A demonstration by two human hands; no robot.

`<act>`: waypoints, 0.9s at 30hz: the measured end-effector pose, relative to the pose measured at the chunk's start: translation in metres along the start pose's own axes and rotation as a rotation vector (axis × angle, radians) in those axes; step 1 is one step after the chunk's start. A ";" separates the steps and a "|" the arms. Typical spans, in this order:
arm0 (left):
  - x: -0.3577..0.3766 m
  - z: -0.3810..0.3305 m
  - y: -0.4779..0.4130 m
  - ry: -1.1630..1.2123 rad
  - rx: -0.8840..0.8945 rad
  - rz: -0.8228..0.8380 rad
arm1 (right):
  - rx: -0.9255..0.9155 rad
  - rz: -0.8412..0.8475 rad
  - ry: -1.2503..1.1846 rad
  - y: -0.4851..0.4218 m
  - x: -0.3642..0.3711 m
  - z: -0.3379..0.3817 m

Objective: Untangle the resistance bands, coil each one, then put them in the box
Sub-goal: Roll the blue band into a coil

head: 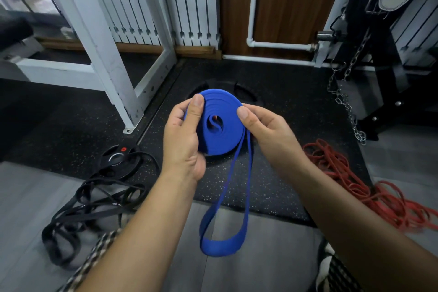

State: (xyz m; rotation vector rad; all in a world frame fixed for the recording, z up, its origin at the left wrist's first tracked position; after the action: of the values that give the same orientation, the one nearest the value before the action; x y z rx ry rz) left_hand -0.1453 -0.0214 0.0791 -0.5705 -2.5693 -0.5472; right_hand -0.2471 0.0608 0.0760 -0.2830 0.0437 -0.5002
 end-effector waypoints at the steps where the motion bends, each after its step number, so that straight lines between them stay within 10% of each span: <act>1: 0.001 0.002 -0.001 0.034 -0.001 -0.012 | -0.006 -0.013 -0.038 0.000 0.003 -0.001; 11: -0.001 0.024 -0.003 0.274 -0.204 -0.029 | 0.105 -0.039 -0.218 0.000 0.007 -0.017; 22: -0.005 -0.009 0.000 -0.836 0.062 0.328 | 0.038 0.272 0.112 0.001 -0.008 0.000; 27: -0.003 -0.005 0.000 -0.744 0.126 0.204 | 0.059 0.229 -0.036 0.001 -0.006 -0.003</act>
State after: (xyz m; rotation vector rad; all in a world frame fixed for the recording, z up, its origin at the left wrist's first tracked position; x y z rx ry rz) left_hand -0.1409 -0.0243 0.0816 -1.1460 -3.1325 -0.0977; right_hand -0.2521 0.0642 0.0728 -0.2258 0.0257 -0.2687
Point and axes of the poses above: each hand's wrist, its own y-axis away from the middle knuckle, its own x-axis out of the palm, z = x × y, the point moved 3 cm from there along -y, towards the middle knuckle, and after that the axes turned 13 degrees about -x, right-handed, at the moved point
